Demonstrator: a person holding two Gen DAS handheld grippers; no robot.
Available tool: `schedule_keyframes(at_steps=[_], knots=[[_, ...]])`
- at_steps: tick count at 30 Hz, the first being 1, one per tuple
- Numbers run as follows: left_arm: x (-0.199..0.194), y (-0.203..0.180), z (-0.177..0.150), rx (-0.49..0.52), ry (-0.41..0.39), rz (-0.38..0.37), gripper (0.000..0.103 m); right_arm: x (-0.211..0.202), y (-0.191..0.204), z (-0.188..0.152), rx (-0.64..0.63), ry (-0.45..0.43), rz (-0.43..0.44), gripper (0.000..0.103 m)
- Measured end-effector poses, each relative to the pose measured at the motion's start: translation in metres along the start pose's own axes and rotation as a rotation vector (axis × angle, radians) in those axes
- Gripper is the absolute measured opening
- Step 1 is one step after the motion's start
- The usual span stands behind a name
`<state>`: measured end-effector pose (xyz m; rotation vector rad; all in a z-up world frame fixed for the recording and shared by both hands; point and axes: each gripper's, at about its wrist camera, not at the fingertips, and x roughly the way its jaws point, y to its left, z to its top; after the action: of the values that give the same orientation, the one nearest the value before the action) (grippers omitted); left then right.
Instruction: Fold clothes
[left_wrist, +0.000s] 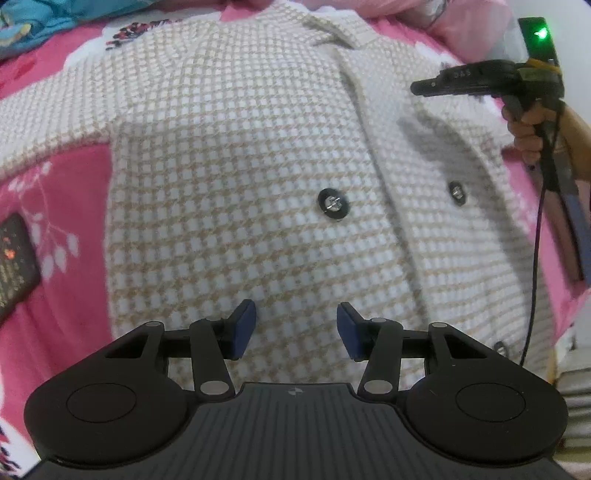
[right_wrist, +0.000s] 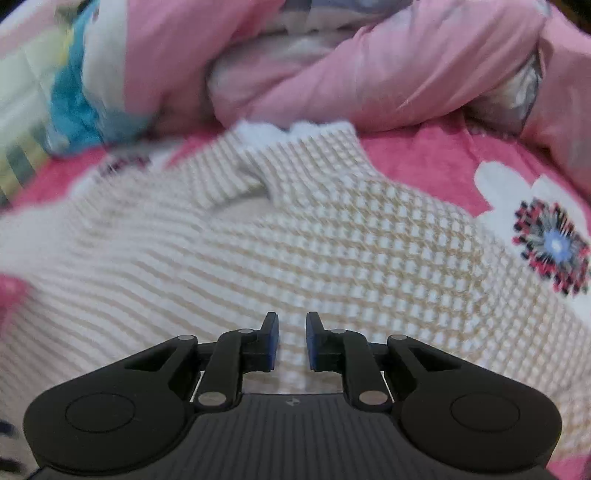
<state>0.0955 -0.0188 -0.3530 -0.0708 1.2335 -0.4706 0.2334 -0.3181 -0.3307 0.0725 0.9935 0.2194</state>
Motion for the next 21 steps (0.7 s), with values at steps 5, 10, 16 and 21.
schedule_keyframes(at_steps=[5,10,16,21], knots=[[0.011,-0.013,0.003,-0.063,0.01,-0.161,0.048,0.005,0.028,0.023,-0.022,-0.007,0.023,0.018],[0.033,-0.03,0.002,-0.016,0.049,-0.212,0.043,0.038,0.057,0.044,-0.096,-0.013,-0.026,0.029],[0.042,-0.035,0.003,0.016,0.046,-0.231,0.041,0.072,0.077,0.051,-0.147,0.071,-0.085,0.03],[0.042,-0.031,0.002,0.019,0.048,-0.254,0.041,0.071,0.088,0.054,-0.157,0.059,-0.105,0.03]])
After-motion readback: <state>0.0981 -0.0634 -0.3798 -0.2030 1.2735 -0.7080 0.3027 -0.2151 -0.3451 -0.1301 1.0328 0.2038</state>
